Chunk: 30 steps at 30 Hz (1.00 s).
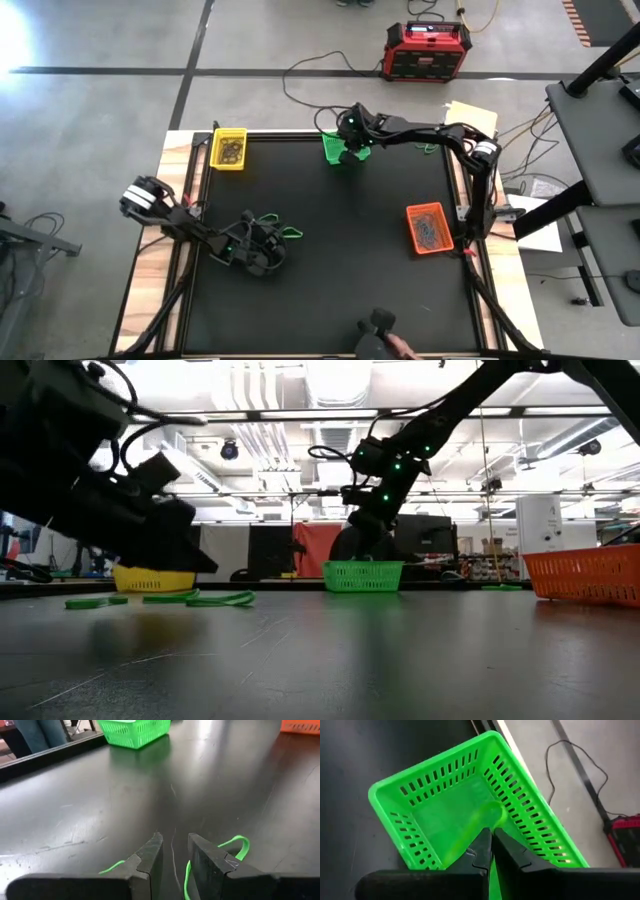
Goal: Sort rubber bands into baskets
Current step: Put the green rubber band into the green bin
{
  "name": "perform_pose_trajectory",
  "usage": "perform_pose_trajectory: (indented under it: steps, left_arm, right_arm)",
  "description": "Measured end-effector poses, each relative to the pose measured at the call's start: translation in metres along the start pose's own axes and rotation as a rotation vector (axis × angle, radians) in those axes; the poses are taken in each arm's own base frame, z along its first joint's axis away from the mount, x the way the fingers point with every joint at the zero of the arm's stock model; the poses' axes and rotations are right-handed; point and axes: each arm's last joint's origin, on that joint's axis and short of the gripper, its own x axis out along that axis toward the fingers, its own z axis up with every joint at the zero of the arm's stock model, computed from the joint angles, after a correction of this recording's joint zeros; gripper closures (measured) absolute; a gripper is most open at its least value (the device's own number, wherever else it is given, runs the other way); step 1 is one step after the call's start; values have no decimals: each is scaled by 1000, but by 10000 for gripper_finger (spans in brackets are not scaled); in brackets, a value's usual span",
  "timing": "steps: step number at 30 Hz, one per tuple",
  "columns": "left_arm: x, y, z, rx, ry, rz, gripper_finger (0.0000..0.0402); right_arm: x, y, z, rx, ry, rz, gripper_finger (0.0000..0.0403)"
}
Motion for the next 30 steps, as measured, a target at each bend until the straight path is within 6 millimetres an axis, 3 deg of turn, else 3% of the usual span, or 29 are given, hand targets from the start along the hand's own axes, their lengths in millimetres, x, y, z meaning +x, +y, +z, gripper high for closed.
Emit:
perform_pose_trajectory:
  steps: [6,12,18,23,27,30]
  left_arm:
    - [-5,0,15,28,-27,-23,324]
    - [-15,1,35,50,-40,-91,324]
    - [-22,13,48,97,97,-225,324]
    - [-20,23,45,130,239,-295,324]
    - [-16,28,32,167,327,-322,324]
    - [-15,33,24,171,361,-317,324]
  right_arm:
    - [5,2,-5,34,22,35,373]
    - [3,4,-7,54,48,49,301]
    - [-33,14,10,41,-5,148,245]
    - [-72,67,23,-67,-114,321,232]
    - [-97,129,20,-199,-175,426,232]
    - [-100,177,8,-253,-255,502,228]
